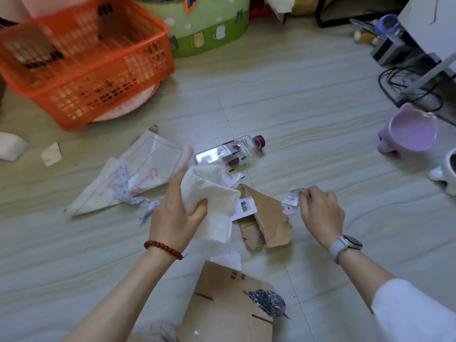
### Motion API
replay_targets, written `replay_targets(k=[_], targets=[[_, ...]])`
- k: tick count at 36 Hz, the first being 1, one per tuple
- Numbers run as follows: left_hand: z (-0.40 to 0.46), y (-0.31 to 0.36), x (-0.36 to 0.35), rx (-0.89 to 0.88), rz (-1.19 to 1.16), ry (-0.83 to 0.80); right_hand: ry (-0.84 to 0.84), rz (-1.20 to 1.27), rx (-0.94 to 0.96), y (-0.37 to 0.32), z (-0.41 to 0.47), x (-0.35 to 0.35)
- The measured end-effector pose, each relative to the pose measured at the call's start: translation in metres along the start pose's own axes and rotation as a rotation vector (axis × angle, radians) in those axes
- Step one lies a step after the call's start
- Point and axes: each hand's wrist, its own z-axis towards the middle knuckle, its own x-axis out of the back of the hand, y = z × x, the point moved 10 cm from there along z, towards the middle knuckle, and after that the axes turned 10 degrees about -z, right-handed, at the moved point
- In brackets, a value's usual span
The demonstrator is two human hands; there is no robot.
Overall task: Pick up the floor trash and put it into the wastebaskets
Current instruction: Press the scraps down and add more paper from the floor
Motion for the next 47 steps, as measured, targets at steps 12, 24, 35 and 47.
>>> replay_targets(k=[12,24,35,47], targets=[[-0.015,0.013,0.198,-0.171,0.062,0.262,0.029,0.557,0.329,-0.258,-0.045,0.098],[-0.163,-0.059,0.487,0.030,0.081,0.714,-0.175,0.837,0.813,-0.513,-0.202,0.167],[-0.247,-0.197,0.475,0.232,0.594,0.143,-0.177,0.747,1.146,-0.622,-0.335,0.178],[-0.264,-0.302,0.418,0.606,0.721,-0.467,0.226,0.138,1.581,-0.652,-0.433,0.130]])
